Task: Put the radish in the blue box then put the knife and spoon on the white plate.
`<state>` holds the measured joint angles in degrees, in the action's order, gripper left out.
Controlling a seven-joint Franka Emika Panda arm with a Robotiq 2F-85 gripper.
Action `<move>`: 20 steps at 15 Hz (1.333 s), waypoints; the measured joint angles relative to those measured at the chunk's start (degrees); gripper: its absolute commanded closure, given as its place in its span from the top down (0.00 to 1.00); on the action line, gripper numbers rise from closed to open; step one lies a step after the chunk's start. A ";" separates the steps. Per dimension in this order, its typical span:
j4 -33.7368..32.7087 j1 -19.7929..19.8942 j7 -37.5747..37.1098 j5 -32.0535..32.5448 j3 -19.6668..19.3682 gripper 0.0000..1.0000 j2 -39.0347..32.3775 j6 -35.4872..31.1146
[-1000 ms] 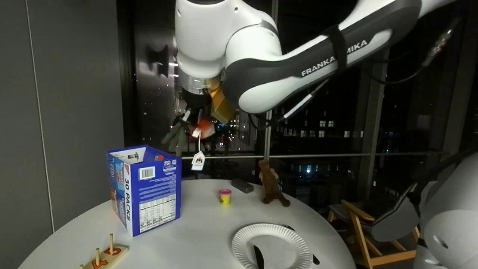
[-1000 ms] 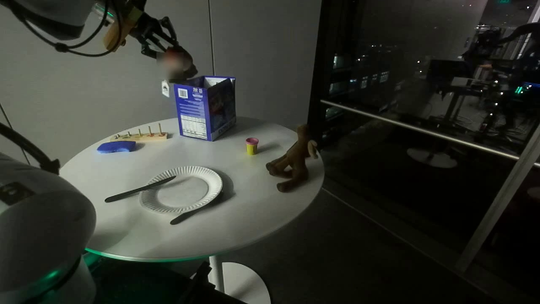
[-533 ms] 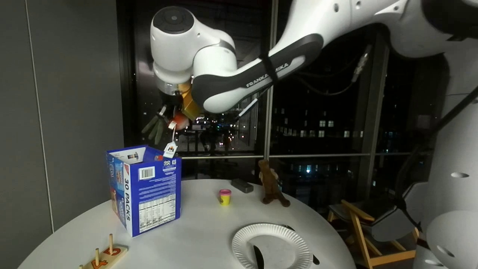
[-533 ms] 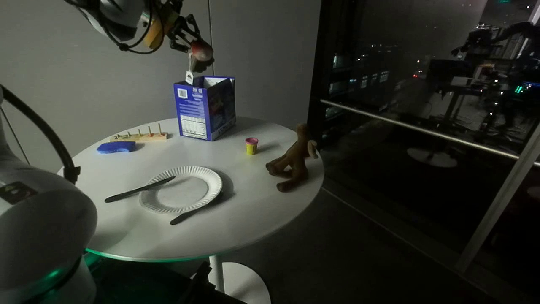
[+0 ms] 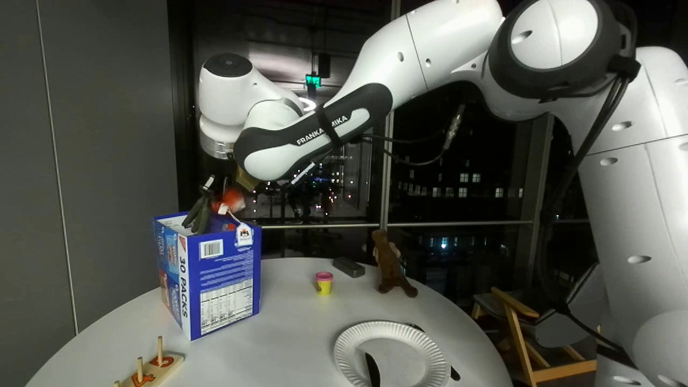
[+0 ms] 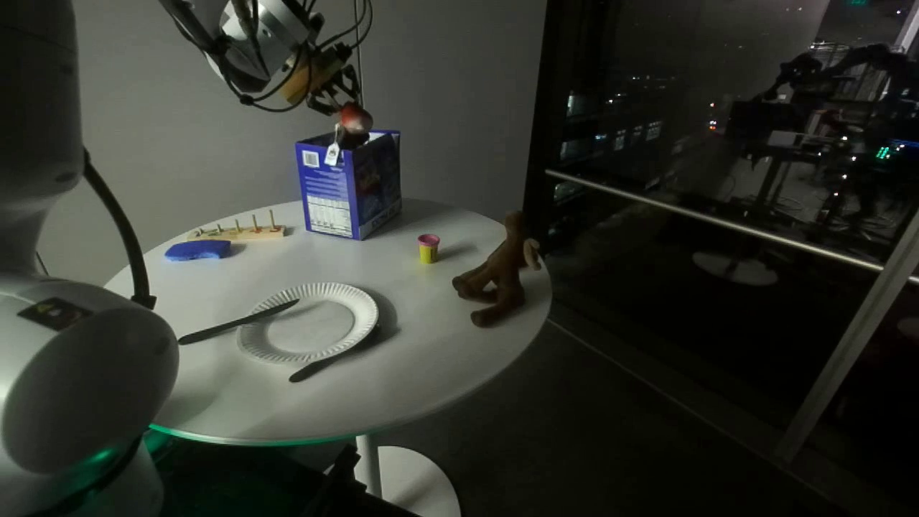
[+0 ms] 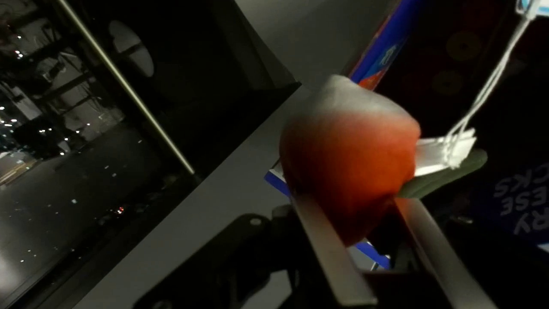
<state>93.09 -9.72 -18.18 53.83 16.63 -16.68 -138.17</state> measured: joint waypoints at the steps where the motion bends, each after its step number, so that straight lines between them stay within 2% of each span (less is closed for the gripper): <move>1: -1.09 -0.70 1.61 -2.07 -0.41 0.70 -0.54 0.07; 3: -2.65 -1.97 4.34 -6.12 -0.89 0.85 -0.91 0.62; 4: -3.27 -2.74 4.58 -7.30 -1.27 0.86 -0.91 1.39; 6: -4.31 -4.58 3.70 -8.18 -2.43 0.98 -0.68 4.35; 11: -2.04 -8.37 -8.78 -8.19 -4.57 1.00 3.70 15.26; 13: 1.83 -8.87 -14.08 -9.64 -4.52 1.00 7.61 19.72; 16: 10.32 -8.28 -17.68 -17.01 -4.54 1.00 14.98 24.60; 20: 23.78 -5.78 -20.45 -26.82 -4.65 1.00 23.73 24.60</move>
<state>116.87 -15.50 -38.62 27.01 11.98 7.05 -113.56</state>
